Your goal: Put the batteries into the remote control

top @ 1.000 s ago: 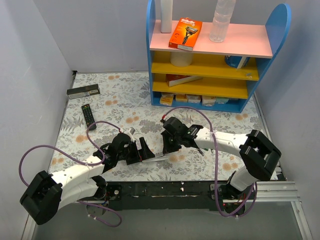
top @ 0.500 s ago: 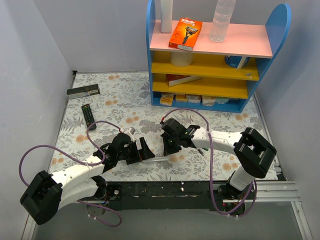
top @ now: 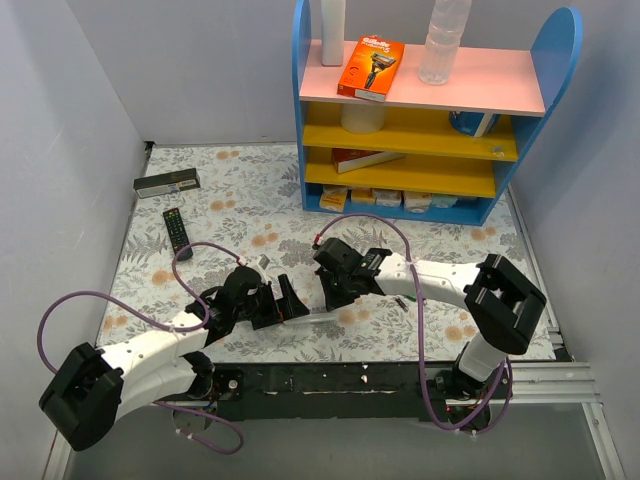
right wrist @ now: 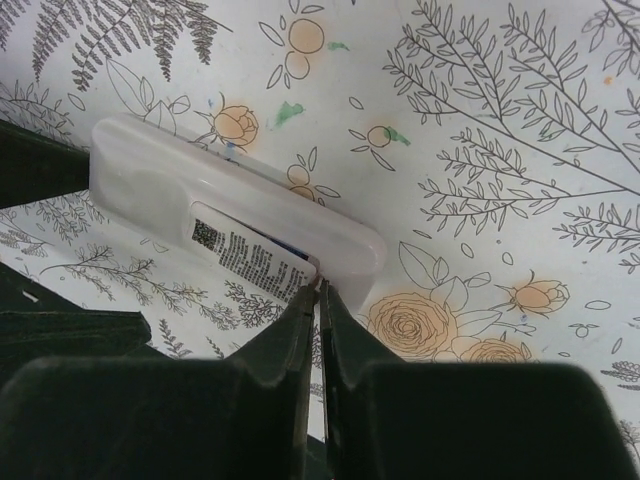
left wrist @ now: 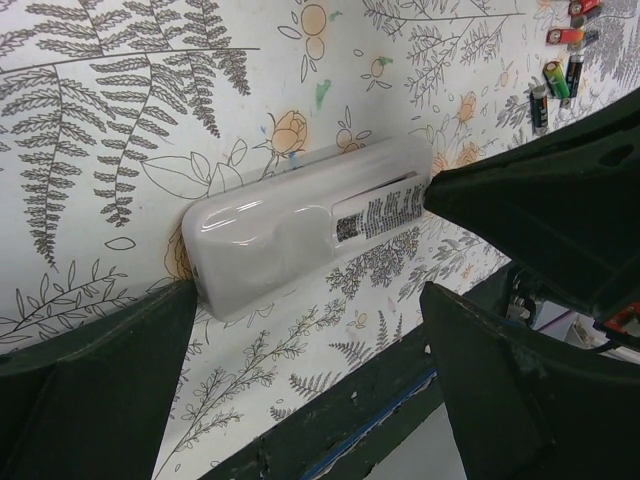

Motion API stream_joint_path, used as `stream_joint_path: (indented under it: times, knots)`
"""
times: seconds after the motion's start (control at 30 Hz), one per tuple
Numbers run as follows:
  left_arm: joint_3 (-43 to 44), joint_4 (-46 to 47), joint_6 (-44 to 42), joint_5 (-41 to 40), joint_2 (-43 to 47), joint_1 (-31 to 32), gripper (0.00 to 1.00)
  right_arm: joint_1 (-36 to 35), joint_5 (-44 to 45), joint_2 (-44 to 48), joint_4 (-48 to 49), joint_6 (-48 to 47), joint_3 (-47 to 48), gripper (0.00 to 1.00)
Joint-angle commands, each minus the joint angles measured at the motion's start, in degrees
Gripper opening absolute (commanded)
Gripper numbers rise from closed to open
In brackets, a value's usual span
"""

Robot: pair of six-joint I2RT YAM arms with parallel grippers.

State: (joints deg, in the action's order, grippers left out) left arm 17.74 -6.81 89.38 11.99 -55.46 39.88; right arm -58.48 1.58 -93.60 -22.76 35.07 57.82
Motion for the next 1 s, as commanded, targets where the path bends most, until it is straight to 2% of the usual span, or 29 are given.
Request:
stream_joint_path:
  times: [0.0,0.27,0.7,0.97]
  knots:
    - [1.9,-1.7,0.4,-2.4,1.8,0.1,0.96,-1.5,3.4,-0.4,-3.5,-1.8,4.2,0.13]
    - [1.8,-2.6,0.9,-3.7,2.8,0.1,0.96,-2.0,5.1,-1.4,-5.6,-2.1,5.5,0.15]
    - [2.0,-2.8,0.6,-3.7,2.7,0.1,0.96,-2.7,5.3,-4.2,-3.7,-2.2,3.2,0.15]
    - [2.5,-4.4,0.7,-5.3,4.0,0.1,0.96,-6.4,13.6,-8.1,-12.6,-4.6,9.6,0.15]
